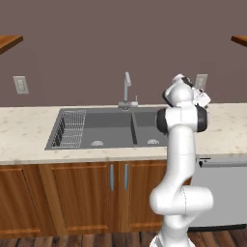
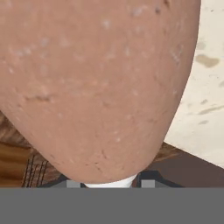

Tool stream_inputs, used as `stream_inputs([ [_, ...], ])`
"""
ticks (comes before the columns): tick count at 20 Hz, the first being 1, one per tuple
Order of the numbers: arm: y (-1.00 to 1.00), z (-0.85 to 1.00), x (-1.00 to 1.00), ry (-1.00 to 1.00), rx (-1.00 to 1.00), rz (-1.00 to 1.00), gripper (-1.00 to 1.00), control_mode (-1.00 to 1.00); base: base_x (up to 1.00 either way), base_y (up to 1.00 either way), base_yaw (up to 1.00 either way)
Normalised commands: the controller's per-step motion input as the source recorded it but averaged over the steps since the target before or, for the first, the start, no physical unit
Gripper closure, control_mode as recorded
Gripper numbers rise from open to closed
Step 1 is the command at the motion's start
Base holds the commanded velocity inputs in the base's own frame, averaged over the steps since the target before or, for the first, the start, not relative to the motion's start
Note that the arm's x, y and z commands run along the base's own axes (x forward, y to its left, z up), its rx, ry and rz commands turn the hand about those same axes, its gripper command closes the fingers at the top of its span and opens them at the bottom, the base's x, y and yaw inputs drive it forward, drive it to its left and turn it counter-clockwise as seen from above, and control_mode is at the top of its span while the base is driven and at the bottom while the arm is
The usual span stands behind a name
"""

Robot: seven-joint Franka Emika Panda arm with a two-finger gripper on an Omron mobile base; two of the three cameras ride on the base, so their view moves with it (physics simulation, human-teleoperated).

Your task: Restock the sink supplies by placing the sponge and soap dispenser on the counter and next to the sink. Make sure the soap dispenser is upright.

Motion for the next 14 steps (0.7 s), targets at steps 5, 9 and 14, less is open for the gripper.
stream_inputs([
  [5,0.02,-0.33,0.55,0.08,-0.33,0.00,1.00,-1.00,0.00,0.00,0.00],
  [9,0.03,-0.15,0.52,0.20,-0.31,0.04,1.00,-1.00,0.00,0.00,0.00],
  [14,-0.07,0.00,0.50,0.43,-0.06,0.13,1.00,-1.00,0.00,0.00,0.00],
])
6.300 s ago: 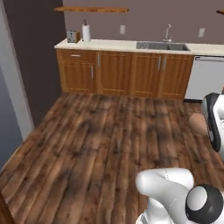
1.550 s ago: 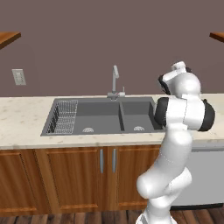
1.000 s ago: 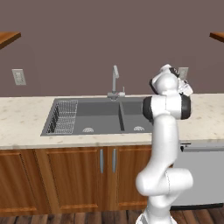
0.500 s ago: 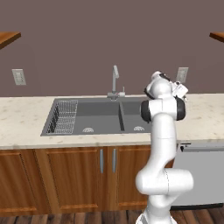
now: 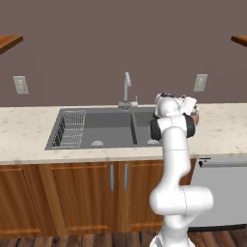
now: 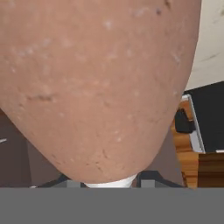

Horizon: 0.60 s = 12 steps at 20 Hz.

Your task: Restock the sink supplies by placing the sponge and soap dispenser on the counter and next to the sink. Make sure the soap dispenser is upright.

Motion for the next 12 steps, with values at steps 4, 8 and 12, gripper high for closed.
stream_inputs([
  [4,-0.03,-0.19,0.59,0.40,0.00,0.12,1.00,-1.00,0.00,0.00,0.00],
  [8,0.00,-0.46,0.28,0.07,0.00,0.03,1.00,-1.00,0.00,0.00,0.00],
  [12,0.00,-0.61,0.07,0.00,0.00,0.00,1.00,-1.00,0.00,0.00,0.00],
])
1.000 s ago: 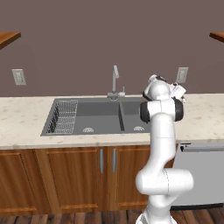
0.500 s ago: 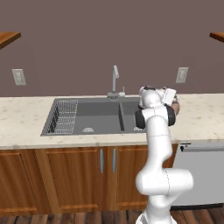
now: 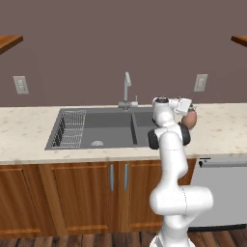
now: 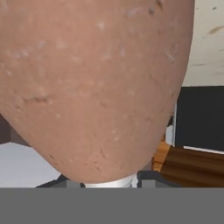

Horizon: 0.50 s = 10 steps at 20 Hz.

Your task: Restock the sink supplies by placing the sponge and soap dispenser on the counter and next to the sink. Make sure the soap dispenser is upright.

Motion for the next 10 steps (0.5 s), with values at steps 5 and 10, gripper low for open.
stream_inputs([
  [5,0.08,-0.65,-0.01,-0.09,-0.04,0.00,1.00,-1.00,0.00,0.00,0.00],
  [10,0.39,-0.88,-0.25,-0.27,-0.22,0.00,1.00,-1.00,0.00,0.00,0.00],
])
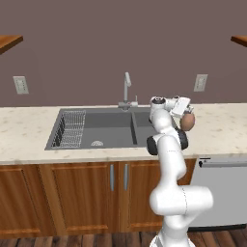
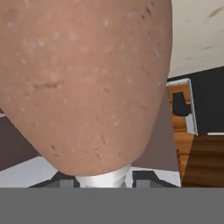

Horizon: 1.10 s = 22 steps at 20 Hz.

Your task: Restock the sink supplies by placing the sponge and soap dispenser on the counter and next to the sink. Make sure the soap dispenser is upright.

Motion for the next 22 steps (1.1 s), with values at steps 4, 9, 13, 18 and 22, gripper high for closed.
stream_inputs([
  [4,0.38,-0.93,-0.44,-0.20,-0.23,0.00,1.00,-1.00,0.00,0.00,0.00],
  [9,-0.38,-0.20,-0.09,0.00,0.02,0.00,1.00,-1.00,0.00,0.00,0.00],
  [13,-0.41,-0.16,0.00,0.00,0.04,0.04,1.00,-1.00,0.00,0.00,0.00],
  [18,-0.01,-0.32,-0.01,0.00,0.00,0.00,-1.00,-1.00,0.00,0.00,0.00],
  [22,0.00,-0.14,0.00,0.00,0.01,0.00,-1.00,-1.00,0.00,0.00,0.00],
])
